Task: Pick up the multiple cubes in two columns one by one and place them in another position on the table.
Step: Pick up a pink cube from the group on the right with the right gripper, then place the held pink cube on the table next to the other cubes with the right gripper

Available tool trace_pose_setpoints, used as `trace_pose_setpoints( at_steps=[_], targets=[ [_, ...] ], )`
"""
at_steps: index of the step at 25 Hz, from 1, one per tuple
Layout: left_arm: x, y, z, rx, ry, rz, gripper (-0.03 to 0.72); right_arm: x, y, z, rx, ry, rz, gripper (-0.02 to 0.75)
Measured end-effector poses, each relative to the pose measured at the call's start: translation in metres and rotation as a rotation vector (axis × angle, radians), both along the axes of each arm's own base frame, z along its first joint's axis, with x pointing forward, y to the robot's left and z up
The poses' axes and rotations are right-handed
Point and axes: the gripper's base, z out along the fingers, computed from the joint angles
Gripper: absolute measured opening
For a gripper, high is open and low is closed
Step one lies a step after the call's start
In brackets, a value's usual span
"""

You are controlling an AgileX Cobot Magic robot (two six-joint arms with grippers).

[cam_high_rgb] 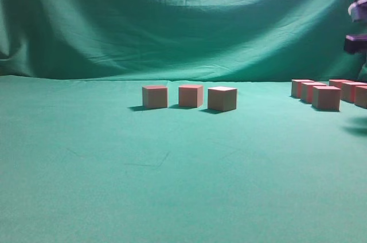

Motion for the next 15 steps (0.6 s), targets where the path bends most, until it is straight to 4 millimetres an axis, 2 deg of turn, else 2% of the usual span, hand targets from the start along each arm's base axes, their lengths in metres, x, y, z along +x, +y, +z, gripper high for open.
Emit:
trace_pose_setpoints(
  at_steps=[4,8,11,15],
  targets=[
    [0.0,0.0,0.0,0.0,0.0,0.0,0.0,-0.015,0.026,0.041,0.008,-0.042,0.11,0.245],
    [0.0,0.0,0.0,0.0,0.0,0.0,0.0,-0.037,0.077,0.073,0.053,-0.127,0.309,0.245],
    [0.0,0.0,0.0,0.0,0.0,0.0,0.0,-0.058,0.121,0.082,0.056,-0.135,0.528,0.245],
    [0.0,0.0,0.0,0.0,0.0,0.0,0.0,-0.079,0.173,0.092,0.082,-0.127,0.709,0.245]
  ],
)
